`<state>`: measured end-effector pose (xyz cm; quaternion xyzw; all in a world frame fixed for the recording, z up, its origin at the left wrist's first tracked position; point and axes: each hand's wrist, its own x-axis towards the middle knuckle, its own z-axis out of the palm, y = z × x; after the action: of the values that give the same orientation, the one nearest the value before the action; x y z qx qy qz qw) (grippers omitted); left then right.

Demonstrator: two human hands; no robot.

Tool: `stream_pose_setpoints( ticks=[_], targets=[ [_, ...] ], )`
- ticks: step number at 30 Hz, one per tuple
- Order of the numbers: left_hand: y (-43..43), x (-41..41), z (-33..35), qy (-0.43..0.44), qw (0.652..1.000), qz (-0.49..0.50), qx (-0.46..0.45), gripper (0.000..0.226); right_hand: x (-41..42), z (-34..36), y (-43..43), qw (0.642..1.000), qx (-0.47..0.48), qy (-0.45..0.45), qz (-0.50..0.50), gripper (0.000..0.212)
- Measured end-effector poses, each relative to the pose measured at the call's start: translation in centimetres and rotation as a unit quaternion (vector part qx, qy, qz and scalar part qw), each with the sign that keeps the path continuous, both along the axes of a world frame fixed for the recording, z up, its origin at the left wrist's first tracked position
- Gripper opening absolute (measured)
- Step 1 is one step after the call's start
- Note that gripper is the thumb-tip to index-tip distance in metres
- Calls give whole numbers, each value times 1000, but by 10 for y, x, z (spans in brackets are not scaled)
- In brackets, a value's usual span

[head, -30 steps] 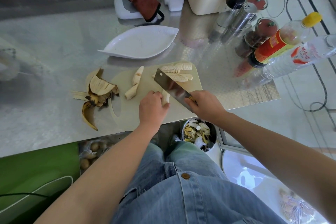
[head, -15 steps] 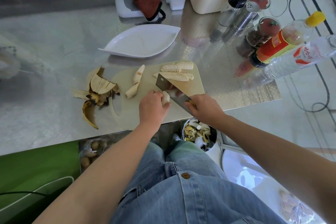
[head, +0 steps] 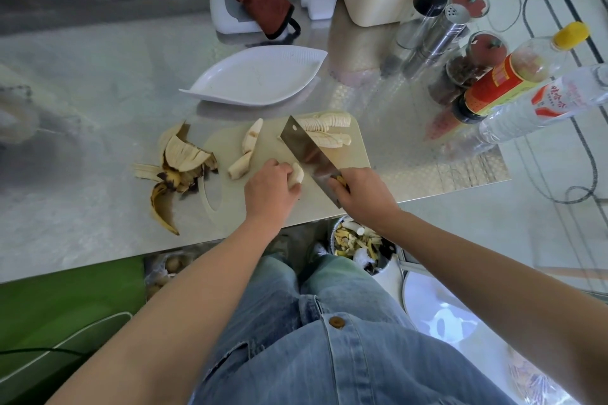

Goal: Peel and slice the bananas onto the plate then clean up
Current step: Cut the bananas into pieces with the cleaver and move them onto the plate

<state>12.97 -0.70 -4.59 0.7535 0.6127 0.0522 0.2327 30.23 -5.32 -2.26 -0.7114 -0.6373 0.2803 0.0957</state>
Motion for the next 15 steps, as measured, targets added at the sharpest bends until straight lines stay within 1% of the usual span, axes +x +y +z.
stream_pose_setpoints(
  ticks=[3,8,15],
  targets=[
    [7,-6,0,9,999,-43,4,24,-1,3,1,1000,-8,-3,8,32],
    [5,-6,-1,3,999,-41,15,25,-10,3,2,1000,2,-7,-6,37],
    [1,-6,-3,-10,999,-31,22,26,-21,5,3,1000,1,-18,-8,30]
  ],
)
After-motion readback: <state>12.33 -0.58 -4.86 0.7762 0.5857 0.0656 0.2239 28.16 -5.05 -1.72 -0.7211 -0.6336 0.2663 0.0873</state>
